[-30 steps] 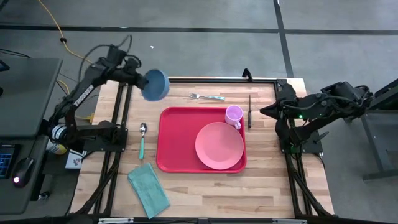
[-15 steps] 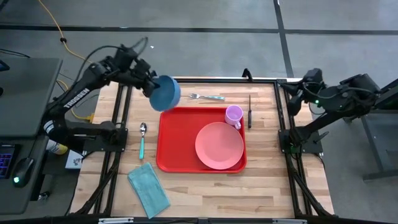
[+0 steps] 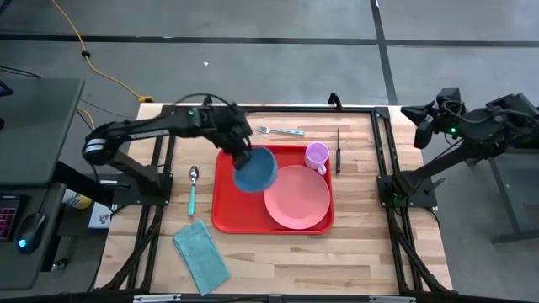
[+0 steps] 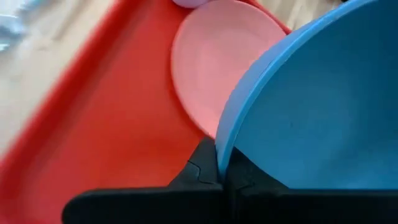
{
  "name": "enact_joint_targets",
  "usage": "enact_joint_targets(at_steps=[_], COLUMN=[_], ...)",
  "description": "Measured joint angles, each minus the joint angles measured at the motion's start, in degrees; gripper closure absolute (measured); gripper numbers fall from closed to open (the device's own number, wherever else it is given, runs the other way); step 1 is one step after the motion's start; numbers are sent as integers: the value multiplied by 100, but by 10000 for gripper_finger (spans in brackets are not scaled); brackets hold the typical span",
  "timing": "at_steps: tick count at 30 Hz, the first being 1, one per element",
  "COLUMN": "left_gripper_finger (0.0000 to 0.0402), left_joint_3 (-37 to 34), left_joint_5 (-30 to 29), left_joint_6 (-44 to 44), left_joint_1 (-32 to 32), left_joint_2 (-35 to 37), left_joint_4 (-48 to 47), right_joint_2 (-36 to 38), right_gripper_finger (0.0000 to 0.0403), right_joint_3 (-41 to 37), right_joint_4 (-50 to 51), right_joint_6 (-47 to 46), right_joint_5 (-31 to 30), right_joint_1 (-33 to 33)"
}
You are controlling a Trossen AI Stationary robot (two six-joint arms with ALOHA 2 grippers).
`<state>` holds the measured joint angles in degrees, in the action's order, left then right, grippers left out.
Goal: Set up tray
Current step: Put the blue bowl on the pink plate
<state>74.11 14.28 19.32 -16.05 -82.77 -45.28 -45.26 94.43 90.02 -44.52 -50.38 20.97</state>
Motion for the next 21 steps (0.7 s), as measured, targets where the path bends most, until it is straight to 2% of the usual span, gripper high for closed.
enact_joint_targets(at_steps=[11,18,21], left_gripper_finger=[385,385,385], left_joint_3=[-2,272,587], left_joint_5=[-104,-1078,-1259], left_joint_6=[1227,1886,1993], left_joint_1=[937,1246,1248], left_joint_2=[-1353,-1921,-2152], left_joint_4=[1822,1961,1708], right_joint_2=[1,-2,-2], right_gripper_finger=[403,403,403], right_joint_3=[-2,-2,-4], right_joint_4=[2,2,-1], right_joint_6=[353,551,621], right_joint_5=[318,484,577], right_joint_1=[2,2,2])
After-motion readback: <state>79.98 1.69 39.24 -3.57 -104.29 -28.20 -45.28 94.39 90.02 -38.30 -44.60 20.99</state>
